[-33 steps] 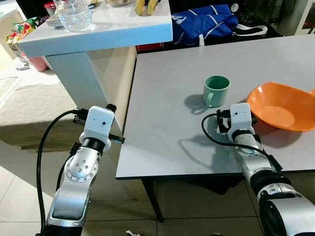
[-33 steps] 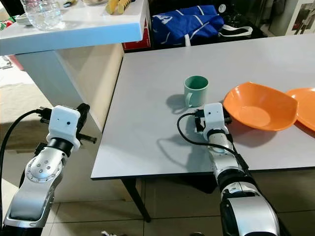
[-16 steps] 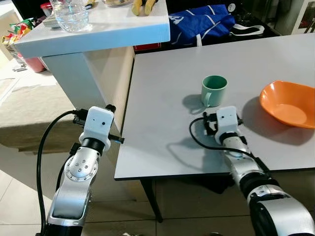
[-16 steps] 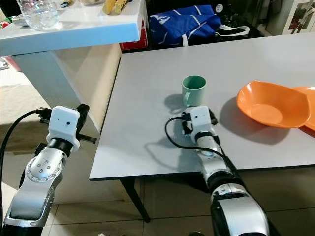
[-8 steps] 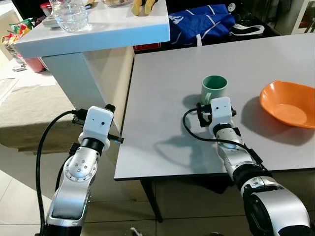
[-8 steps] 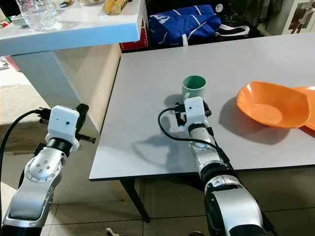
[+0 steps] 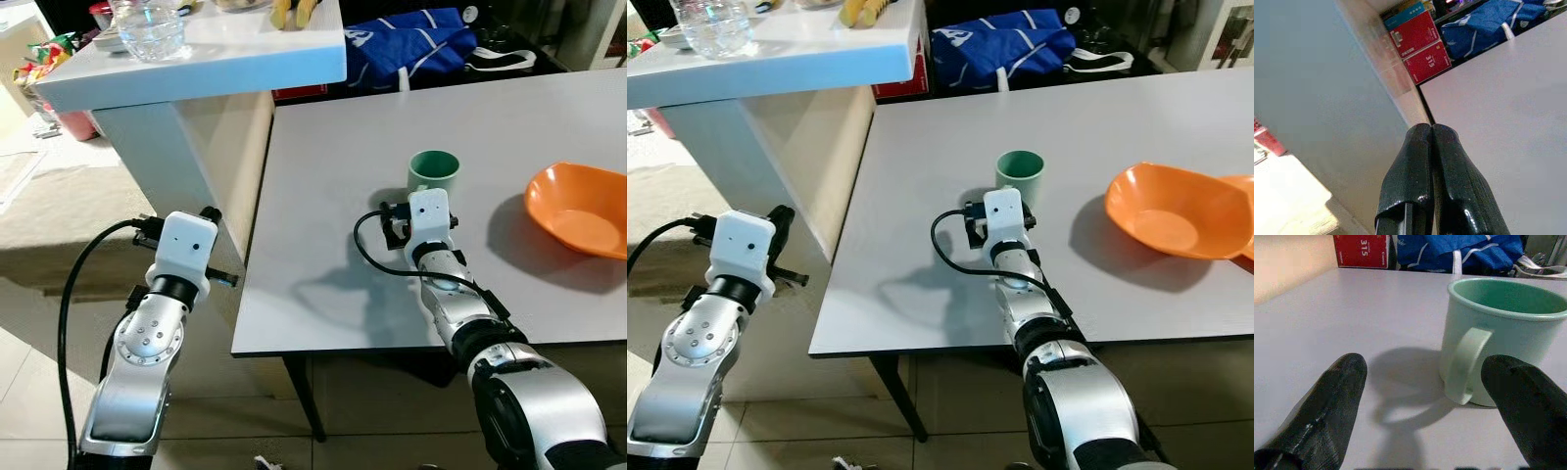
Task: Setting the table
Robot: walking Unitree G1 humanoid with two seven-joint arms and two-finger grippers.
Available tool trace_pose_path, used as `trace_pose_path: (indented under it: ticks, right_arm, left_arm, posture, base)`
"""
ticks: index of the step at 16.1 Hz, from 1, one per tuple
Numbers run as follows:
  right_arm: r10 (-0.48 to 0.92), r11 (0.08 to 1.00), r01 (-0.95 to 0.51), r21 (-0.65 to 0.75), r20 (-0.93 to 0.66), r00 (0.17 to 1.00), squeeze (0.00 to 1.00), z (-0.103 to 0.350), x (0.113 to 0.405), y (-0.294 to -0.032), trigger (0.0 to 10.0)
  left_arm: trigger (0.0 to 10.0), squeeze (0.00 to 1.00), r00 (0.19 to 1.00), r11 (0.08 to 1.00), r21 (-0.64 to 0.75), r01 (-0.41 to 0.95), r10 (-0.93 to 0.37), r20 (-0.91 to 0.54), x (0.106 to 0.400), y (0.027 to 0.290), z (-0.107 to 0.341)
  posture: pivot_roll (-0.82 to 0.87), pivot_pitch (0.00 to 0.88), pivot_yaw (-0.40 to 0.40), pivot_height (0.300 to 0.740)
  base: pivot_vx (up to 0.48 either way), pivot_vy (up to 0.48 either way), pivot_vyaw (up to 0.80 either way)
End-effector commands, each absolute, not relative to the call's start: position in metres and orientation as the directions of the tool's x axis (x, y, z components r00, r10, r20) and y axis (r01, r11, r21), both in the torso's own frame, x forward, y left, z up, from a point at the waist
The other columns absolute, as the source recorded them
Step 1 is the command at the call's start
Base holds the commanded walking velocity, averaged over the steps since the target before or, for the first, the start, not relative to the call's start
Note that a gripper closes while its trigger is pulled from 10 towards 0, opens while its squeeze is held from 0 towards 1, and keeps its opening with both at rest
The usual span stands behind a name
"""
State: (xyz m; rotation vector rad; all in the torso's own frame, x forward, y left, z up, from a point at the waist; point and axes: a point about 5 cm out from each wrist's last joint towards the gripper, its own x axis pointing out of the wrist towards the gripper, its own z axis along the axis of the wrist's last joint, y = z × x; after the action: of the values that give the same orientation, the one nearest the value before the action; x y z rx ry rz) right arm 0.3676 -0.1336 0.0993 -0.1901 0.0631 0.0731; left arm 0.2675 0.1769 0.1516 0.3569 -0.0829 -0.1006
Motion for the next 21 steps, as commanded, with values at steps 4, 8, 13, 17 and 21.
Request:
trace_pose_path:
  ticks: [4, 8, 13, 17, 21]
  right_arm:
    - [0.062, 0.976, -0.076, -0.204, -0.075, 0.995, 0.00, 0.1060, 0.3730, -0.1279, 10.0]
    - [0.025, 0.968, -0.046, -0.245, -0.090, 0.996, 0.00, 0.1057, 0.3743, -0.1297, 10.0]
    - [0.014, 0.972, -0.040, -0.231, -0.114, 0.993, 1.00, 0.1025, 0.3736, -0.1311, 10.0]
    - [0.017, 0.975, -0.042, -0.218, -0.113, 0.993, 1.00, 0.1025, 0.3734, -0.1302, 10.0]
    - [-0.009, 0.975, -0.019, -0.224, -0.121, 0.993, 0.00, 0.1031, 0.3745, -0.1313, 10.0]
  left_arm:
    - [10.0, 0.00, 0.994, 0.926, 0.372, 0.060, -0.089, 0.062, 0.2612, 0.1875, 0.1554]
    - [10.0, 0.00, 0.994, 0.924, 0.377, 0.060, -0.089, 0.058, 0.2612, 0.1884, 0.1558]
    - [10.0, 0.00, 0.994, 0.924, 0.376, 0.064, -0.093, 0.060, 0.2629, 0.1877, 0.1571]
    - [10.0, 0.00, 0.994, 0.925, 0.375, 0.067, -0.095, 0.058, 0.2634, 0.1870, 0.1571]
    - [10.0, 0.00, 0.993, 0.924, 0.375, 0.071, -0.100, 0.058, 0.2641, 0.1864, 0.1574]
  posture:
    - [0.02, 0.001, 0.166, 0.740]
    - [0.02, 0.000, 0.165, 0.740]
    - [0.02, 0.000, 0.167, 0.740]
    - [0.02, 0.002, 0.168, 0.740]
    - [0.01, 0.004, 0.172, 0.740]
  base:
    - [0.000, 0.000, 0.00]
    - [0.000, 0.000, 0.00]
    - [0.000, 0.000, 0.00]
    - [0.000, 0.000, 0.00]
    - [0.000, 0.000, 0.00]
